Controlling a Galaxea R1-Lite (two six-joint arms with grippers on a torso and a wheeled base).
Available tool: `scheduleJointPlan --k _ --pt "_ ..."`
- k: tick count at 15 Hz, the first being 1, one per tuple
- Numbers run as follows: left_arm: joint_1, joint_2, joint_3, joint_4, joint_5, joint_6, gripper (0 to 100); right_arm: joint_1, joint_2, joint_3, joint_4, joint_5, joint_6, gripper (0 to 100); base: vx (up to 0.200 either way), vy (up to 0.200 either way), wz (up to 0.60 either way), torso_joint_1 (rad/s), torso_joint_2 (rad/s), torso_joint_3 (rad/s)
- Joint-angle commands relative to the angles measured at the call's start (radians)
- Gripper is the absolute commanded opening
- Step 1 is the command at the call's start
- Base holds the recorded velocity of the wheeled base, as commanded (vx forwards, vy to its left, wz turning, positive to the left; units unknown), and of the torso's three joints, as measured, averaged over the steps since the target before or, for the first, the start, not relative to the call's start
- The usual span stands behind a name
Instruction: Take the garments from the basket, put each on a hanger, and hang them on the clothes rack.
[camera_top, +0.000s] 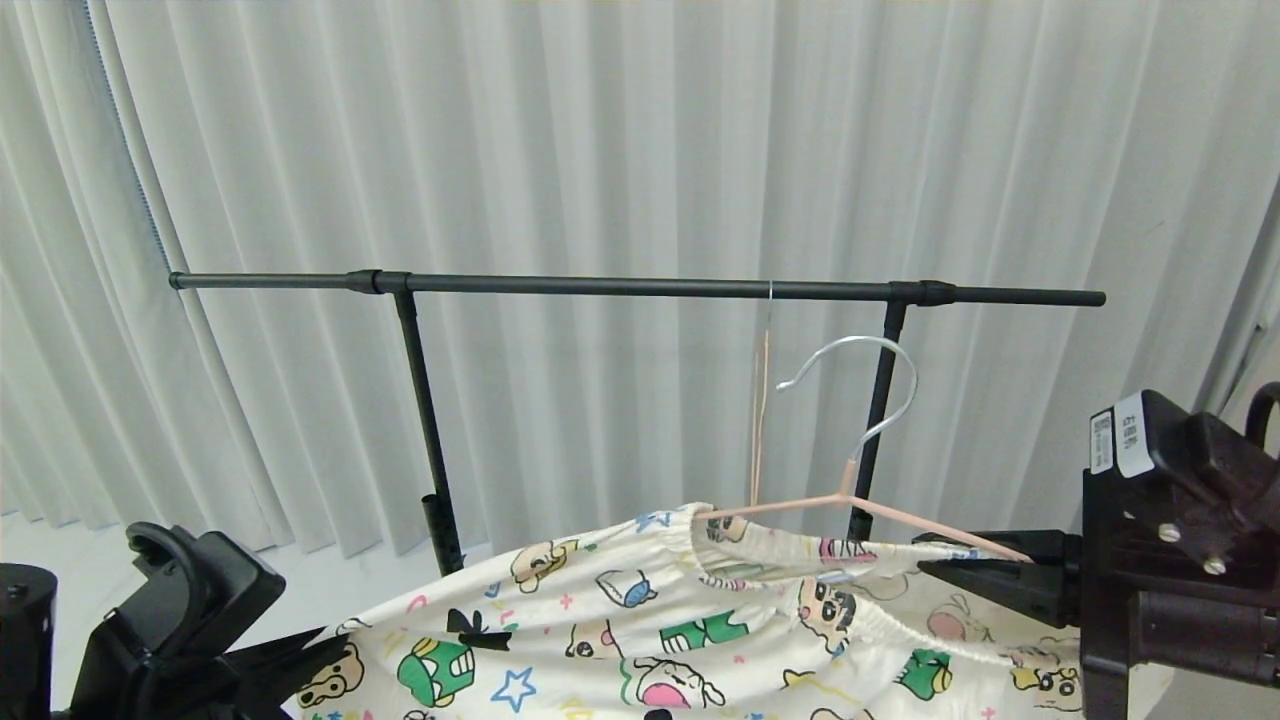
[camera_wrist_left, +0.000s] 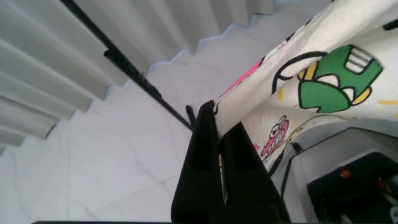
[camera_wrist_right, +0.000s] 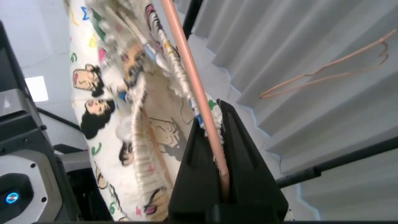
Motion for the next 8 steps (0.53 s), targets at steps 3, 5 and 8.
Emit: scheduleJointPlan --k 3,5,8 --pt "-0.012 -0.003 0.012 0.001 0.026 0.019 0 -0.01 -0.003 -0.002 -0.002 -0.001 0.016 0 0.0 0.0 0.0 0.0 0.0 0.0" --pt "-0.026 -0.015 0.013 0.001 0.026 0.019 100 -0.01 -0.001 -0.002 -0.002 -0.001 0.017 0 0.0 0.0 0.0 0.0 0.0 0.0" --pt "-0.029 -0.021 0.012 0.001 0.026 0.017 100 -0.016 -0.001 0.003 0.004 -0.041 0.017 0 0.0 0.0 0.0 0.0 0.0 0.0"
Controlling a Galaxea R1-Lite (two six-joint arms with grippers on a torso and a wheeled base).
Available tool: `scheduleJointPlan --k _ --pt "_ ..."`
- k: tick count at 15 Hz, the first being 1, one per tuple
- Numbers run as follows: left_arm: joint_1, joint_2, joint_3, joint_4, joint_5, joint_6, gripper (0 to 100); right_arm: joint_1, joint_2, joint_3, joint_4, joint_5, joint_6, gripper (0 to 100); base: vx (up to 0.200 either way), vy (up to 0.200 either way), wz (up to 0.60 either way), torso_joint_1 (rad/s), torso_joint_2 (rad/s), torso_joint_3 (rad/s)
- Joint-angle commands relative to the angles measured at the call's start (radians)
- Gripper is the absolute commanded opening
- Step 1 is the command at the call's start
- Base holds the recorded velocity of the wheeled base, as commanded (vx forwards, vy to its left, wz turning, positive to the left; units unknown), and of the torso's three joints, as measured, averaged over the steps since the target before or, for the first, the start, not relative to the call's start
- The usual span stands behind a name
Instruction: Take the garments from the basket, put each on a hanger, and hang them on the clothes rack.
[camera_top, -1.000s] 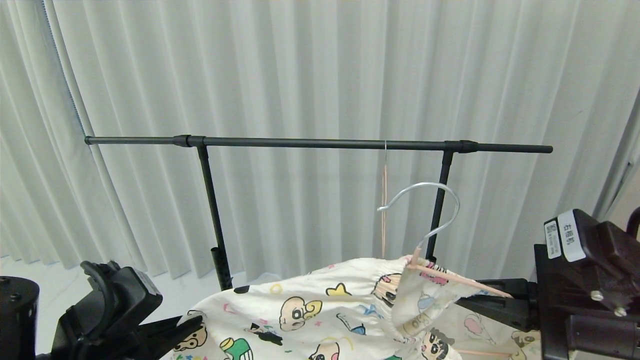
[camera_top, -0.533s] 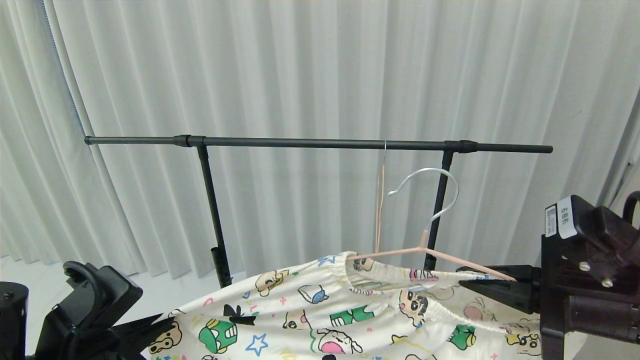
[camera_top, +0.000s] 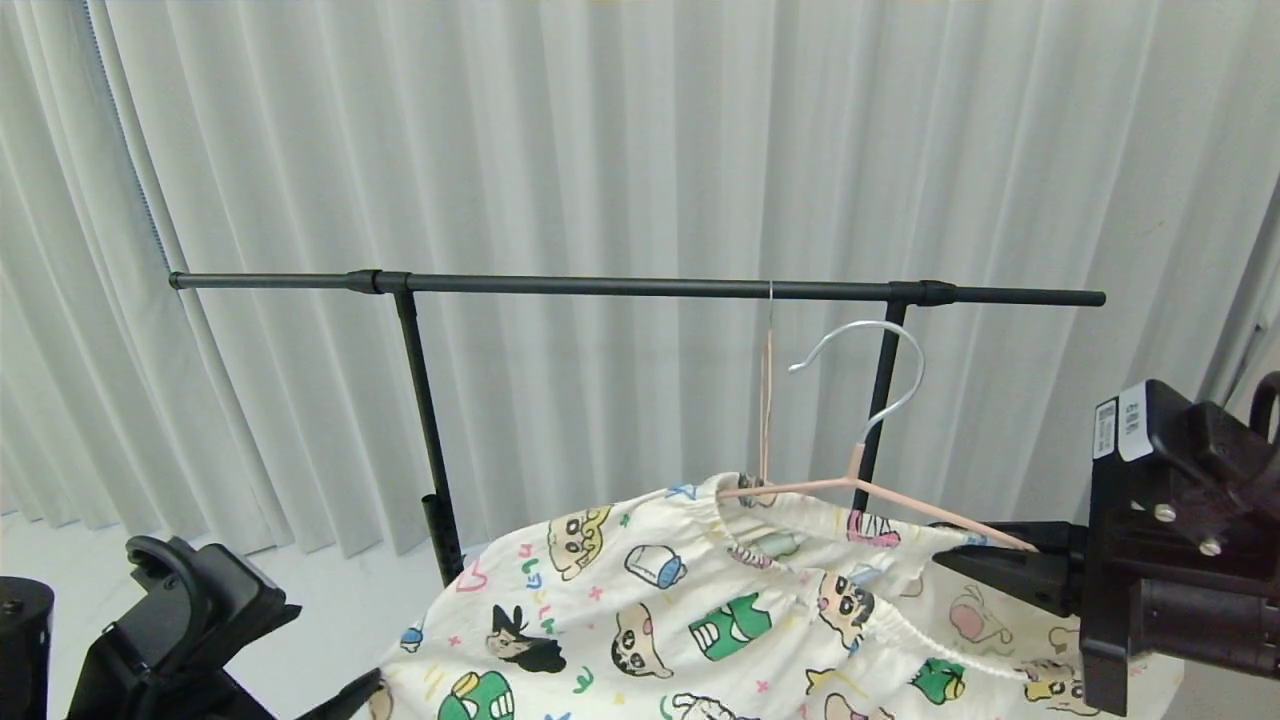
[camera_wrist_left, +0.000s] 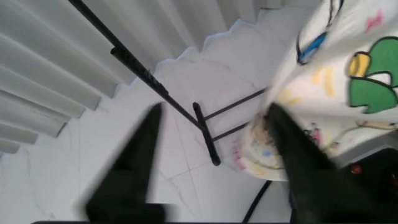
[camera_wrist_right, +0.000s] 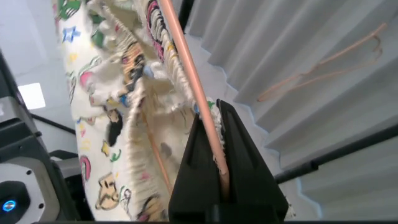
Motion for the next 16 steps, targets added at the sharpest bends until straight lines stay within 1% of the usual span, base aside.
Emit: scheduleJointPlan --k 1,3,4,6,8,9,11,13,14,15,16 --pt "-0.018 -0.013 -0.005 -0.003 -0.002 -0.004 100 -0.005 0.005 0.006 0.002 -0.055 0.0 0 0.0 0.0 0.0 0.0 0.0 0.0" --pt "-0.045 -0.025 -0.006 -0.01 -0.002 -0.007 100 -0.02 0.018 0.004 0.028 -0.14 0.006 0 0.0 0.0 0.0 0.0 0.0 0.0" --pt "-0.05 -0.025 -0.006 -0.018 -0.002 -0.008 100 -0.035 0.018 0.004 0.048 -0.168 0.009 0 0.0 0.0 0.0 0.0 0.0 0.0" --pt "-0.05 -0.02 -0.012 -0.029 -0.002 -0.01 100 -0.077 0.016 0.003 0.091 -0.222 0.012 0 0.0 0.0 0.0 0.0 0.0 0.0" --pt "-0.048 -0.016 -0.02 -0.03 -0.002 -0.008 100 -0.126 0.018 0.0 0.137 -0.3 0.012 0 0.0 0.0 0.0 0.0 0.0 0.0" --pt "-0.048 -0.016 -0.022 -0.03 -0.002 -0.007 100 -0.146 0.021 0.0 0.154 -0.328 0.012 0 0.0 0.0 0.0 0.0 0.0 0.0" --pt "-0.048 -0.016 -0.022 -0.03 0.0 -0.002 100 -0.212 0.056 -0.006 0.182 -0.415 0.014 0 0.0 0.0 0.0 0.0 0.0 0.0" --pt "-0.048 -0.017 -0.022 -0.03 0.001 -0.002 100 -0.25 0.11 -0.014 0.189 -0.502 0.017 0 0.0 0.0 0.0 0.0 0.0 0.0" --pt "-0.048 -0.017 -0.022 -0.03 0.001 -0.002 100 -0.255 0.128 -0.019 0.189 -0.525 0.023 0 0.0 0.0 0.0 0.0 0.0 0.0" --pt "-0.048 -0.019 -0.022 -0.03 0.003 -0.002 100 -0.256 0.177 -0.049 0.189 -0.591 0.071 0 0.0 0.0 0.0 0.0 0.0 0.0" --pt "-0.048 -0.02 -0.022 -0.032 0.003 -0.002 100 -0.256 0.223 -0.085 0.189 -0.639 0.123 0 0.0 0.0 0.0 0.0 0.0 0.0"
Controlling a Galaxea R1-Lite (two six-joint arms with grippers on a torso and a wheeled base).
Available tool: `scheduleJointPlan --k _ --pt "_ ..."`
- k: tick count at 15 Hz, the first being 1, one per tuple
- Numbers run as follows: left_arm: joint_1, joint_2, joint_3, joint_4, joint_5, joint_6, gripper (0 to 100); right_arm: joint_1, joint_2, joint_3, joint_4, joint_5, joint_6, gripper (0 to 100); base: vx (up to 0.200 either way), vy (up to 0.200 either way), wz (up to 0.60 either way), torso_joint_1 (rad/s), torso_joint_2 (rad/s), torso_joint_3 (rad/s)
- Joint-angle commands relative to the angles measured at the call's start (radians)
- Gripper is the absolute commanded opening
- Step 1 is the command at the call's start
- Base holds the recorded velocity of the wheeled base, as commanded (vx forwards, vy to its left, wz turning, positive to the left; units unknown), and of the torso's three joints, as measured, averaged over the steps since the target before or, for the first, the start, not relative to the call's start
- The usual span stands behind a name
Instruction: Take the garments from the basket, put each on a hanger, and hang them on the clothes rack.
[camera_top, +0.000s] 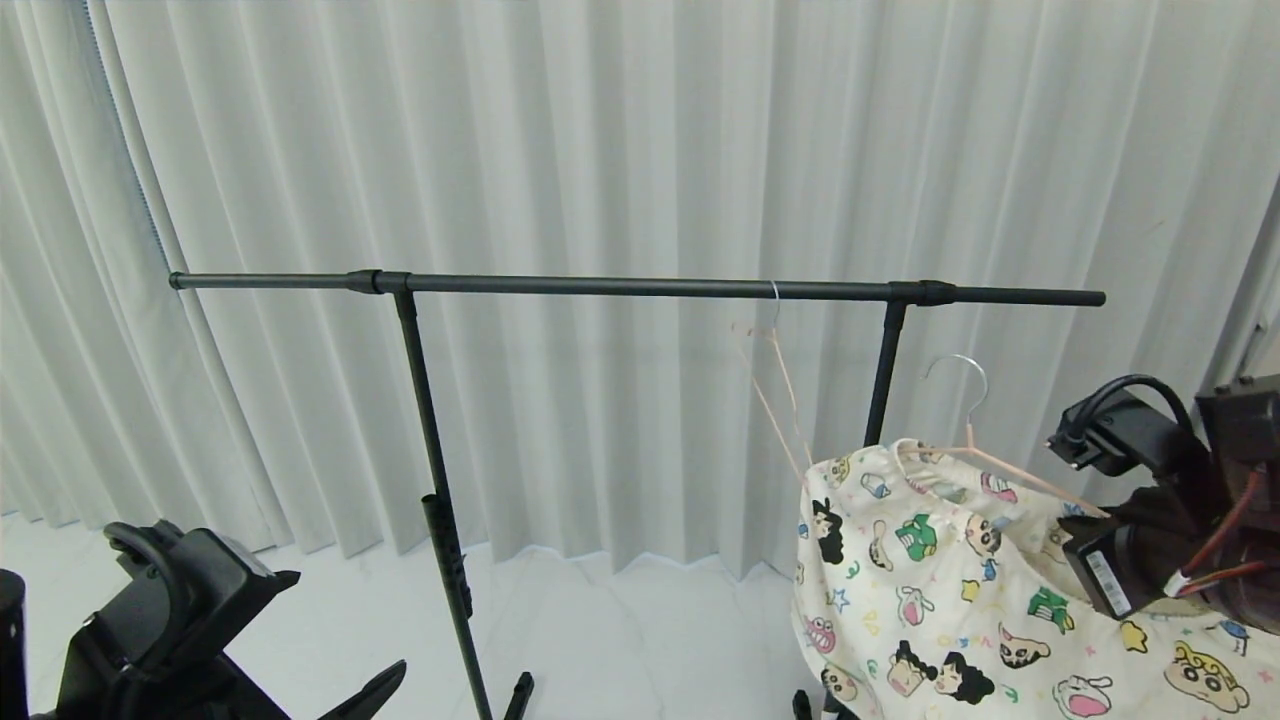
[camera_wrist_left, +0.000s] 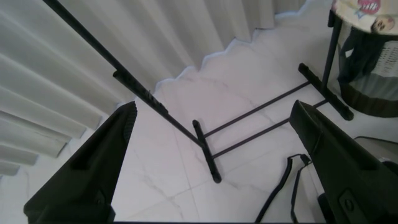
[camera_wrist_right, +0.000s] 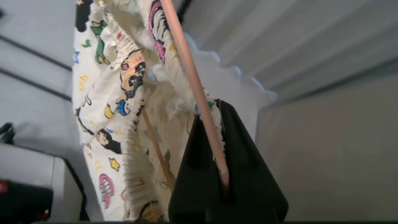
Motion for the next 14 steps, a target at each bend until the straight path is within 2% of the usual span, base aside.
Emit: scheduleJointPlan --k 1,2,4,9,14 --pt "0.0 -0.001 0.0 -0.002 0.002 0.0 100 -0.004 0.133 -0.088 0.001 -0.091 0.096 0 0.0 0.0 0.0 0.0 0.0 0.0" --pt "0.002 -0.003 -0.001 -0.002 0.002 0.0 100 -0.004 0.164 -0.122 0.004 -0.112 0.131 0 0.0 0.0 0.0 0.0 0.0 0.0" --pt "0.0 -0.003 -0.003 -0.002 0.002 0.001 100 -0.004 0.173 -0.147 0.029 -0.112 0.14 0 0.0 0.0 0.0 0.0 0.0 0.0" --pt "0.0 0.002 -0.003 -0.002 0.002 0.001 100 0.006 0.147 -0.13 0.036 -0.111 0.143 0 0.0 0.0 0.0 0.0 0.0 0.0" --pt "0.0 0.002 -0.003 -0.002 0.002 0.0 100 0.047 0.072 -0.076 0.119 -0.109 0.143 0 0.0 0.0 0.0 0.0 0.0 0.0"
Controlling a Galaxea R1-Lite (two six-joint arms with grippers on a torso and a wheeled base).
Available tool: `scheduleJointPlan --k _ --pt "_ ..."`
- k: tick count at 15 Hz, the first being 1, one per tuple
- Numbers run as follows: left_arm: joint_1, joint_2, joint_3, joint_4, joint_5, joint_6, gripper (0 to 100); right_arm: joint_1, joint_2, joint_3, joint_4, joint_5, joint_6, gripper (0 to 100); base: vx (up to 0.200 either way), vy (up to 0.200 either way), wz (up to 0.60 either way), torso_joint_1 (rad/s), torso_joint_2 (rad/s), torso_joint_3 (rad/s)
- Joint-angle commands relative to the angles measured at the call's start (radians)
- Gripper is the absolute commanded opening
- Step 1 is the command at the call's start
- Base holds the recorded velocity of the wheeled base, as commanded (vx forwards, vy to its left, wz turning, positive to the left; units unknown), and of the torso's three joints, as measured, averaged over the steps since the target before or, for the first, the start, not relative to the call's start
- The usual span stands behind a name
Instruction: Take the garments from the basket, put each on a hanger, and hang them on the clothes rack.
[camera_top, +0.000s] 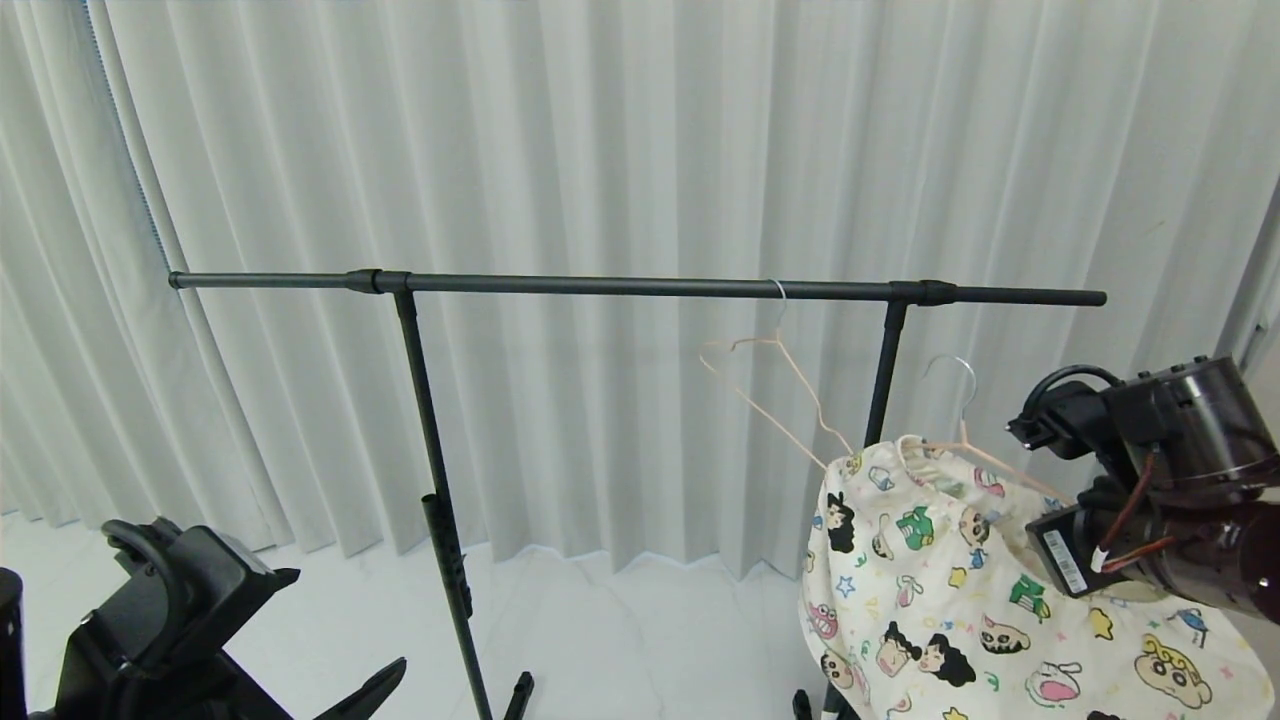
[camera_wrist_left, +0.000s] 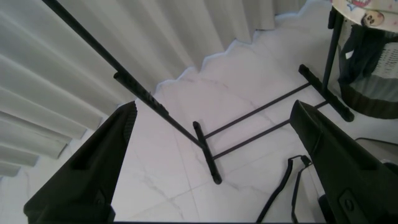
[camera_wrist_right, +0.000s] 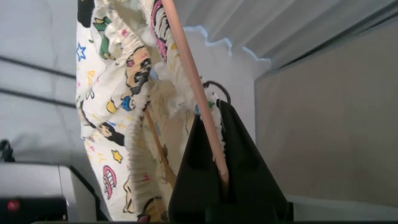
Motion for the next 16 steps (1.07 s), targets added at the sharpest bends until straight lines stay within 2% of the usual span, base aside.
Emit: scheduleJointPlan --k 1,5,9,11,13,16 --pt "0.0 0.002 0.0 0.0 0.0 0.0 100 0.024 -0.07 0.054 0.038 0.001 -0.001 0 0.0 0.0 0.0 0.0 0.0 0.0" --pt "0.0 0.002 0.0 0.0 0.001 0.001 100 0.024 -0.134 0.121 0.095 -0.001 -0.001 0 0.0 0.0 0.0 0.0 0.0 0.0" --pt "0.0 0.002 0.0 0.0 0.0 0.001 100 0.023 -0.137 0.121 0.143 -0.001 0.021 0 0.0 0.0 0.0 0.0 0.0 0.0" --pt "0.0 0.0 0.0 0.0 0.0 0.001 100 0.015 -0.116 0.11 0.144 -0.002 0.084 0 0.0 0.0 0.0 0.0 0.0 0.0" --pt "0.0 0.0 0.0 0.0 0.0 0.001 100 -0.03 -0.099 0.093 0.146 -0.008 0.094 0 0.0 0.0 0.0 0.0 0.0 0.0" --pt "0.0 0.002 0.0 0.0 0.001 0.001 100 -0.069 -0.062 0.061 0.14 -0.059 0.098 0 0.0 0.0 0.0 0.0 0.0 0.0"
